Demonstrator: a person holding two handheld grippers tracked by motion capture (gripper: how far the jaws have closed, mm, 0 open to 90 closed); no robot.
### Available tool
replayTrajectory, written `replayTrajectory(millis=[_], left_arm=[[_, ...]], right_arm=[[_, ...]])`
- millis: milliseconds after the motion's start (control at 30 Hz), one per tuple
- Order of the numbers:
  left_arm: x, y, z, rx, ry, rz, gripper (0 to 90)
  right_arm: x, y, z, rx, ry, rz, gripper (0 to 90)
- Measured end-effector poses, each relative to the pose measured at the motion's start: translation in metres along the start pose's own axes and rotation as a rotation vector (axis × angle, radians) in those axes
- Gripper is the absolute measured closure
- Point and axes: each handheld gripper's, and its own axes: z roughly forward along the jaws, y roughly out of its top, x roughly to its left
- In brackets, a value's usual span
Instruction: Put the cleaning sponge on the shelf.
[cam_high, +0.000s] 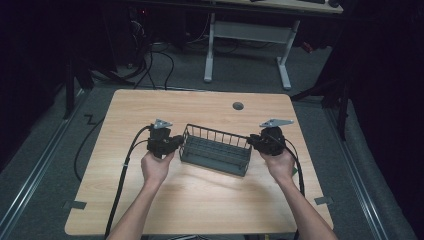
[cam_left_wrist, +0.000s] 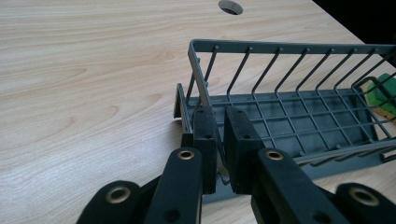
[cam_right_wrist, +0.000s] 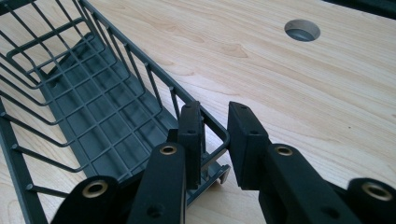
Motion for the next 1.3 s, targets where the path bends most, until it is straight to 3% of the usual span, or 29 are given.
replayTrajectory(millis=[233, 533, 700, 867, 967, 1133, 1200, 1300], left_arm=[[0.001, -0.005, 0.000, -0.010, -0.010, -0.021, 83.8], [-0.001, -0.006, 0.001, -0.017, -0.011, -0.007, 82.0], [0.001, -0.006, -0.001, -0.021, 0.011, 0.006, 60.7], [0.005, -0.008, -0.010, -0.069, 0.000, -0.019, 44.4], [0.010, -0.012, -0.016, -0.086, -0.003, -0.028, 40.3], [0.017, -0.021, -0.028, -0.107, 0.003, -0.032, 38.7], [0.020, -0.026, -0.033, -0.111, 0.012, -0.026, 38.6], [0.024, -0.035, -0.040, -0.116, 0.032, -0.017, 38.4]], right_arm=[[0.000, -0.001, 0.001, 0.014, 0.007, -0.006, 76.4], [-0.002, -0.005, 0.003, 0.018, 0.014, -0.002, 75.3], [-0.003, -0.004, 0.001, 0.005, 0.029, 0.005, 59.1], [-0.006, -0.006, -0.009, -0.036, 0.020, 0.036, 48.0], [-0.009, -0.011, -0.017, -0.102, 0.022, 0.055, 45.4], [-0.017, -0.020, -0.025, -0.071, -0.004, 0.071, 42.7], [-0.020, -0.026, -0.029, -0.121, -0.023, 0.061, 42.1], [-0.025, -0.033, -0.034, -0.099, -0.034, 0.074, 40.5]])
